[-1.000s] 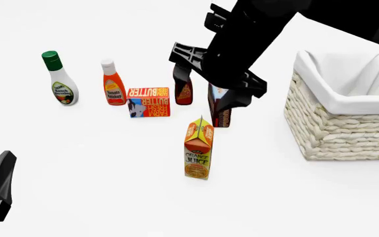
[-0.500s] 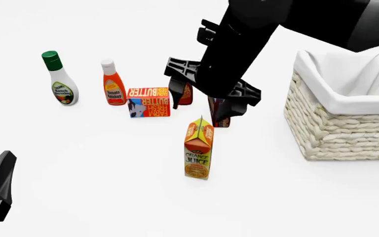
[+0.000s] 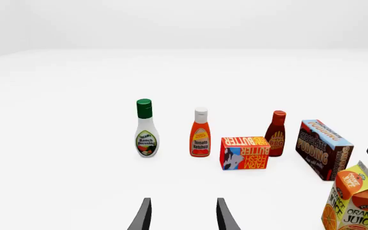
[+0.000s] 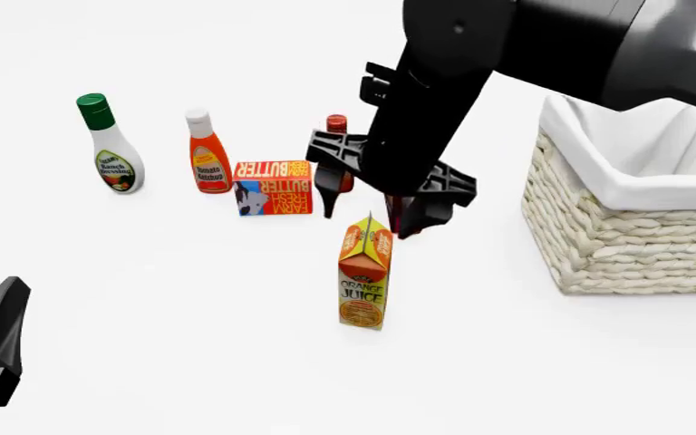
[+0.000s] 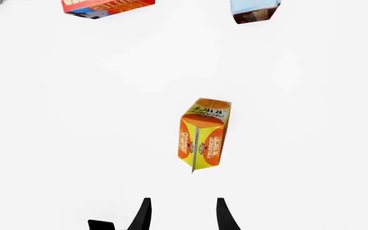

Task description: Pick the orange juice and place it in the basket.

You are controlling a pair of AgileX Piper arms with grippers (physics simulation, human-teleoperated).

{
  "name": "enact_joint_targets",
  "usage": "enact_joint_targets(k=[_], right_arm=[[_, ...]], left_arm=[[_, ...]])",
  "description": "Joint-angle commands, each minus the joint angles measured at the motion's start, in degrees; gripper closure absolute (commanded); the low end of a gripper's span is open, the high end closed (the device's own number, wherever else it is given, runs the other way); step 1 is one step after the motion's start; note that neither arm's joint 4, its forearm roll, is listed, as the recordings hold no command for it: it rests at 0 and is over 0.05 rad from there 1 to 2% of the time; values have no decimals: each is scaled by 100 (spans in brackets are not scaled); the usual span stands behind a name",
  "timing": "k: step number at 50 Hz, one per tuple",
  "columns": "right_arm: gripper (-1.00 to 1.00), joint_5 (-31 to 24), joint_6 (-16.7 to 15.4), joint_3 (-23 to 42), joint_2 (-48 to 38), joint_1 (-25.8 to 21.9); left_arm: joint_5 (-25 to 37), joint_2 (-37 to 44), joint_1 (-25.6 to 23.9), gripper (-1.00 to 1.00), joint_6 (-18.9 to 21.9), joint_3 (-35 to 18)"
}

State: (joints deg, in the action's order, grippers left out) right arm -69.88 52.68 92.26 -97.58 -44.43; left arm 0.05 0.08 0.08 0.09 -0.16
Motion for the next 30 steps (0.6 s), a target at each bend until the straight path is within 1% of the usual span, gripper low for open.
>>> enact_joint_targets(k=[1,4,6,12,13,30], right_arm=[[-100,-2,-120,-37,-113,64],[-100,-2,-134,-40,-158,62],[-100,-2,-246,-12,-210,140],[-100,-2,-214,26,-271,84],[-100,-2,-265,31,-299,126],[-100,-2,-378,114,-458,148]], left_arm=[[0,0,0,-100,0,0],[-1,0,1,-100,0,0],[0,0,1,-100,0,0],[-1,0,1,-100,0,0],[0,0,0,-100,0,0],[-1,0,-1,-100,0,0]])
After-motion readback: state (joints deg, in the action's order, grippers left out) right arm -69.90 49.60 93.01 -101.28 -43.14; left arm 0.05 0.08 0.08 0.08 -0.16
